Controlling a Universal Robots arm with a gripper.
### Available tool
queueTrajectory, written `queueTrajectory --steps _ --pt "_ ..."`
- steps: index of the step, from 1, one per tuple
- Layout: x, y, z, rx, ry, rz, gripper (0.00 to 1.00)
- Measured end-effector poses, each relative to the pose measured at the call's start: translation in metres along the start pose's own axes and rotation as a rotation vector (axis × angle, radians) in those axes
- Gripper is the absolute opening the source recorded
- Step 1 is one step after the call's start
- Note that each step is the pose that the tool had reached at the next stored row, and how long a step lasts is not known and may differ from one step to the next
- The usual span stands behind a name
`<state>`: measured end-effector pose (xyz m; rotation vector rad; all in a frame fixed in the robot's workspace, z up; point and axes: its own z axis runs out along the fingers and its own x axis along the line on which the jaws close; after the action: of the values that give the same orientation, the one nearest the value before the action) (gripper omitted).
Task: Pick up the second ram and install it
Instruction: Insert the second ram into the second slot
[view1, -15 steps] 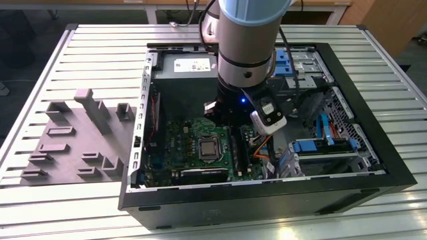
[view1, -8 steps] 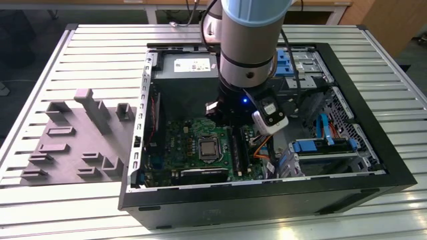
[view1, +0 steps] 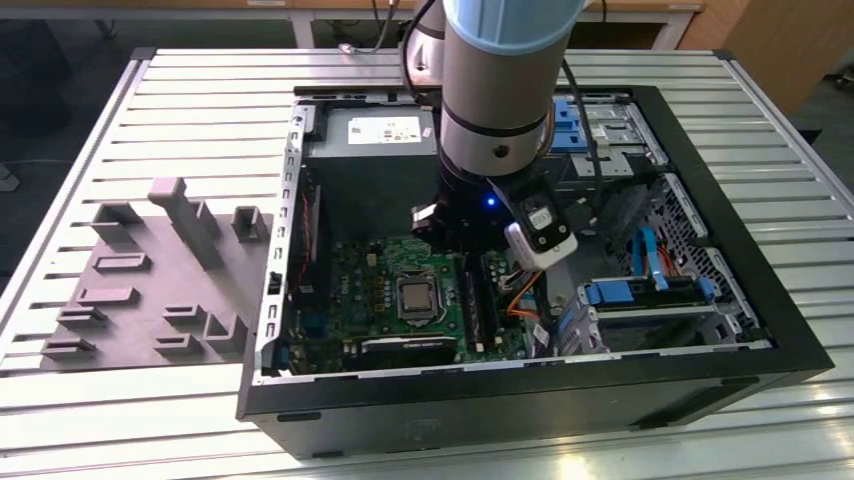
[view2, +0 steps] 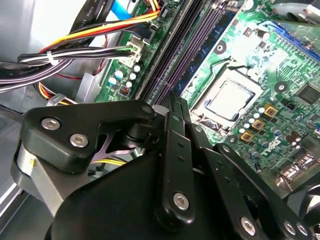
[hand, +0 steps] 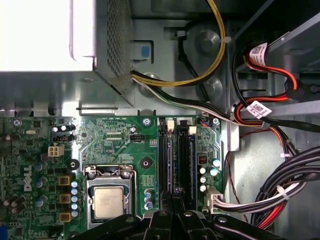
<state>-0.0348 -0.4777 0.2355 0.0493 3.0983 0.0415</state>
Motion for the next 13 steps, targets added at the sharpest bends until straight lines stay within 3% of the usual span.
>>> queueTrajectory --steps 13 --pt "-0.0009 0.0000 0.0018 -0.0032 0.0001 -0.006 0.11"
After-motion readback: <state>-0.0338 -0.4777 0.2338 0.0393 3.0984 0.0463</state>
